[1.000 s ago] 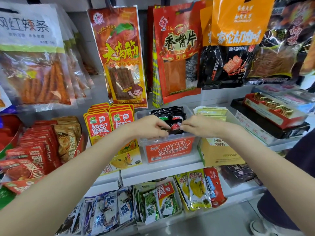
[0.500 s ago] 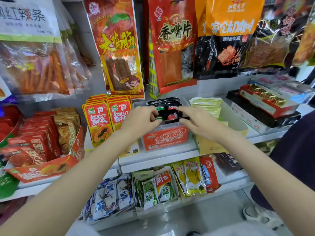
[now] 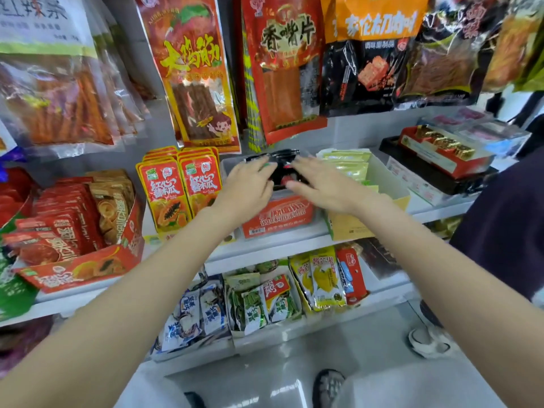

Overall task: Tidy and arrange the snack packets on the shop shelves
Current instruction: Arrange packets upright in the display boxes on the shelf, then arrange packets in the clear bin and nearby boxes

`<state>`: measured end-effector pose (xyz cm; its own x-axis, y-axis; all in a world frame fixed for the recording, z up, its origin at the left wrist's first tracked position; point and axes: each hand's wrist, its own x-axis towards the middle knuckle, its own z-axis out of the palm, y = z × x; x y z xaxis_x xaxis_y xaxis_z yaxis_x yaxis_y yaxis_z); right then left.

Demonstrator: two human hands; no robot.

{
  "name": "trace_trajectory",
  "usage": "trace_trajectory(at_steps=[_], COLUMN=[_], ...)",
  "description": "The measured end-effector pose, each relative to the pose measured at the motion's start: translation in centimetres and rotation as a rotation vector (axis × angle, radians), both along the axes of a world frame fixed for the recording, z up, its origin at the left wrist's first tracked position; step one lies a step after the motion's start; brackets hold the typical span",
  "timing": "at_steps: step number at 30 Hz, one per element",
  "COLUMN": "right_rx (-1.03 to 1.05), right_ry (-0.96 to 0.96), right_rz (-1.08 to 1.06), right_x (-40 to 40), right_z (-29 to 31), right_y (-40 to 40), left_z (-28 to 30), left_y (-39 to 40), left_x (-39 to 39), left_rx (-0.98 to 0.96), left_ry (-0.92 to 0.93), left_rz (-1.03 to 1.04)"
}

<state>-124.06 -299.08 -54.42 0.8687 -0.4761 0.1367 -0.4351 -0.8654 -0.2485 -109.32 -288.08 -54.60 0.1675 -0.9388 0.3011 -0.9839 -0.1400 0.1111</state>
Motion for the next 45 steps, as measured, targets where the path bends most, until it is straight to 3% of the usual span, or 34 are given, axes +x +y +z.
trace_trajectory(at_steps=[2, 4, 6, 9, 13, 17, 21, 27, 30, 32, 35, 37, 41, 45], right_rx=[0.048, -0.016, -0.012, 0.189, 0.427, 0.535, 0.586, 0.56, 0.312, 0.24, 0.437, 0.443, 0.343, 0.414], right_ry=[-0.188, -0.373, -0.457, -0.438, -0.215, 0.03, 0.056, -0.132, -0.151, -0.107, 0.032, 0.014, -0.213, -0.632], right_rz=[-0.024, -0.037, -0.086, -0.21, -0.349, -0.423, -0.359, -0.357, -0.516, -0.671, -0.746, -0.748, -0.664, -0.881], right_x=[-3.6, -7.7, -10.9, -13.3, -12.8, -9.5, -6.2, -6.3, -8.0, -9.1, -9.3, -9.0, -8.8, -11.5], right_z=[0.3, -0.7, -3.6, -10.2, -17.9, -22.7, -25.6, -27.0, -26.2, -25.8, -25.9, -26.1, -25.9, -23.3], right_y=[0.4, 1.3, 2.5, 3.2, 1.2, 0.0, 0.6, 3.1, 1.6, -0.3, -1.5, -1.3, -0.2, 0.1], left_z=[-1.5, -4.5, -8.7, -15.0, -19.6, -22.1, -23.8, -25.6, -25.3, -24.7, -23.9, -24.0, -24.5, -24.8], left_y=[1.9, 3.9, 4.9, 4.8, 2.6, 0.0, -0.4, -0.9, -1.7, -2.3, -3.6, -4.5, -5.8, -6.1], left_x=[-1.9, -4.2, -6.3, -8.3, -9.4, -9.9, -9.4, -9.0, -9.8, -10.8, -12.2, -12.8, -13.2, -12.7], left_rx=[-0.343, -0.49, -0.392, -0.131, 0.132, 0.396, 0.376, 0.185, 0.154, 0.15, 0.232, 0.34, 0.486, 0.56], left_ry=[0.033, 0.099, 0.126, 0.206, 0.331, 0.501, 0.69, 0.841, 0.821, 0.706, 0.537, 0.479, 0.38, 0.282], left_rz=[-0.051, -0.134, -0.24, -0.28, -0.124, 0.07, 0.158, 0.354, 0.382, 0.408, 0.425, 0.403, 0.411, 0.381])
